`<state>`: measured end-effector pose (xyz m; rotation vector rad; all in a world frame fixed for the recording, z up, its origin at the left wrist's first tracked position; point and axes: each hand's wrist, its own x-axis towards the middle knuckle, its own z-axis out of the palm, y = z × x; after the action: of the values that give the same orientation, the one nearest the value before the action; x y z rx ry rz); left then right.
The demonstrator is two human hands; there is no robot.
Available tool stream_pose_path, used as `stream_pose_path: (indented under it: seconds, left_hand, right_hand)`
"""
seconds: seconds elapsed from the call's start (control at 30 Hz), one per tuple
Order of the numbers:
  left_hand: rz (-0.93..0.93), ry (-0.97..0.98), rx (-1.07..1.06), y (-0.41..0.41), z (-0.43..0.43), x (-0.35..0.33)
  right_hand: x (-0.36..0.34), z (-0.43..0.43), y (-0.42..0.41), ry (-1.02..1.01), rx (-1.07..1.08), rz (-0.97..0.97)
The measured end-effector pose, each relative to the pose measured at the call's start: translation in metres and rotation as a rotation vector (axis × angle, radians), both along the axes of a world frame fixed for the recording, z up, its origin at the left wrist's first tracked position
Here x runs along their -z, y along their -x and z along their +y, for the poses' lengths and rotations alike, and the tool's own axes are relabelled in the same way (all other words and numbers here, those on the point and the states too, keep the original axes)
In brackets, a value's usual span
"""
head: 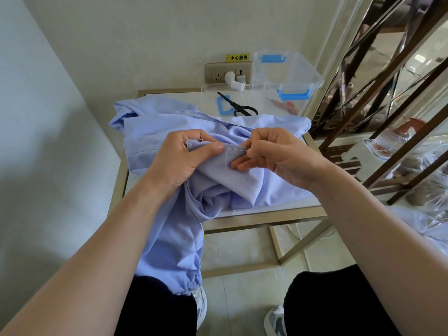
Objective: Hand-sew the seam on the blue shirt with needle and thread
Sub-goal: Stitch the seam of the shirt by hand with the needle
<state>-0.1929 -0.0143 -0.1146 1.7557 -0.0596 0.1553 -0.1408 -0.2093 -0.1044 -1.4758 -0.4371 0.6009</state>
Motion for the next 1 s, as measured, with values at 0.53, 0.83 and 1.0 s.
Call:
stream_pose_path:
  seconds: [0.53,0.83,1.0]
  left_hand:
    - [-0.052,-0.032,0.007,-0.0017,0.0012,0.0053]
    - [-0.032,-0.049,-0.012,-0.0024,0.0018,0.0078]
    - [-0.02,-0.054,-0.015,-0.0027,0.0015,0.0084]
  right_hand:
    - [0.0033,0.0006,-0.0007,0.044,0.017,-0.009]
    - [0.0054,0.003,0.0025,0.164,0.044,-0.095]
    - [0.0061,0.0036,0.0036,0.197,0.082,-0.103]
